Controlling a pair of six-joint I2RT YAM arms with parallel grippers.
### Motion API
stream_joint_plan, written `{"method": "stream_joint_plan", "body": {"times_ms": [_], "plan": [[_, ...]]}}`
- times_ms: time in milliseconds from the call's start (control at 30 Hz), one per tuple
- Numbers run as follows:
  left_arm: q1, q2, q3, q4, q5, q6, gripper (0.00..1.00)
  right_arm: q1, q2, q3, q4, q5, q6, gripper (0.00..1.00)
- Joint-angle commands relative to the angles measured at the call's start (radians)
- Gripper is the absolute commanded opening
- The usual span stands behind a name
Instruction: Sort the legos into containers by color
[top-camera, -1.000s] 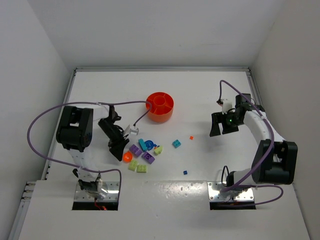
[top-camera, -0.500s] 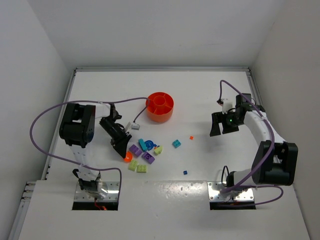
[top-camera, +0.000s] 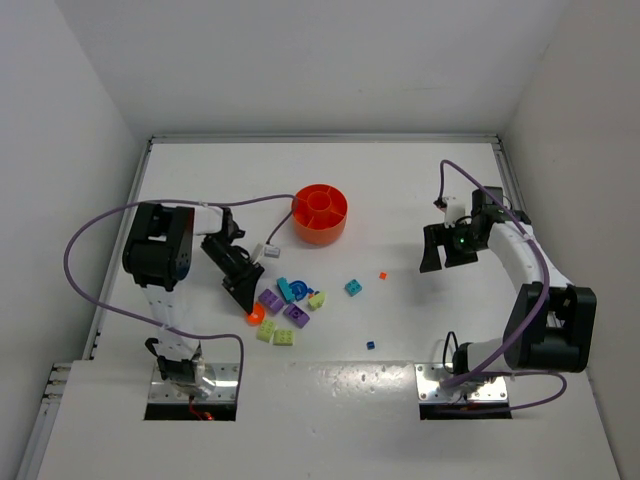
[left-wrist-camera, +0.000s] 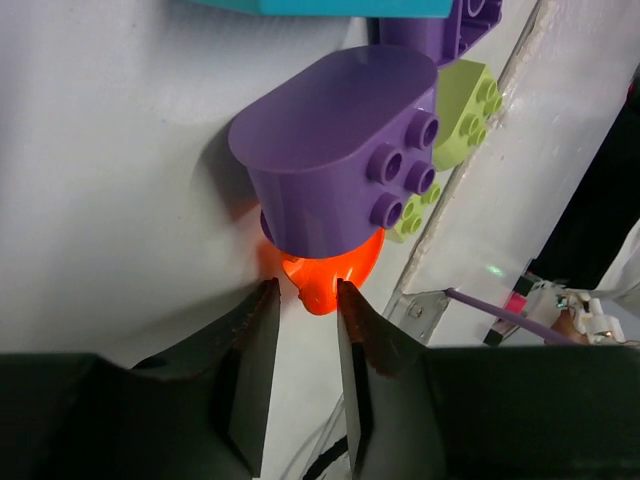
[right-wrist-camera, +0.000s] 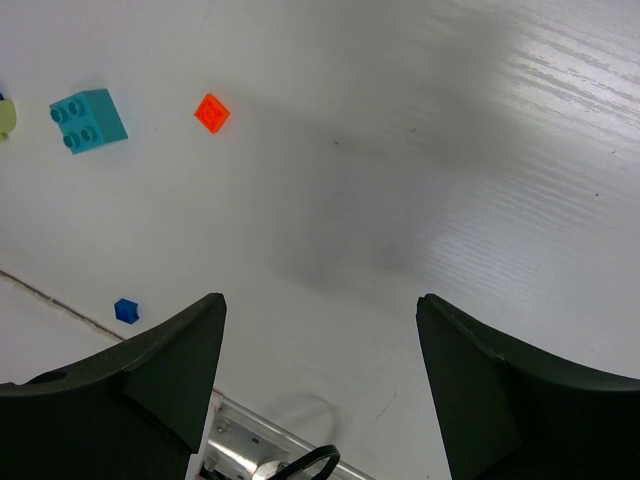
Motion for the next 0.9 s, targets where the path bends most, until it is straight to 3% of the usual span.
{"method": "stream_joint_plan", "body": {"times_ms": [0, 200, 367, 567, 700, 767, 800, 867], "plan": [[-0.005, 0.016, 0.024, 0.025, 0.006, 0.002, 0.33, 0.004, -0.029, 0.029, 0.007, -0.008, 0.002, 0.77], [-0.005, -0.040, 0.012, 0.014, 0.017, 0.033, 0.16, 0.004, -0.029, 0.020, 0.007, 0.001, 0.002, 0.77], [0.041, -0.143, 0.039, -0.049, 0.026, 0.098, 0.13, 0.004, -0.049, 0.020, 0.007, 0.001, 0.002, 0.77], [0.087, -0.220, 0.257, -0.139, 0.032, 0.152, 0.13, 0.004, -0.100, 0.010, 0.018, 0.027, 0.002, 0.78], [0.087, -0.211, 0.414, -0.138, 0.078, 0.096, 0.13, 0.004, -0.147, -0.011, 0.028, 0.053, -0.009, 0.81], [0.060, -0.211, 0.486, -0.042, 0.062, -0.046, 0.07, 0.004, -0.157, -0.011, 0.028, 0.081, -0.020, 0.90], [0.043, -0.211, 0.500, 0.071, 0.029, -0.185, 0.04, 0.004, -0.157, -0.011, 0.019, 0.081, -0.020, 0.93], [-0.006, -0.220, 0.544, 0.142, -0.012, -0.254, 0.02, 0.004, -0.157, 0.000, 0.019, 0.093, -0.020, 0.97]]}}
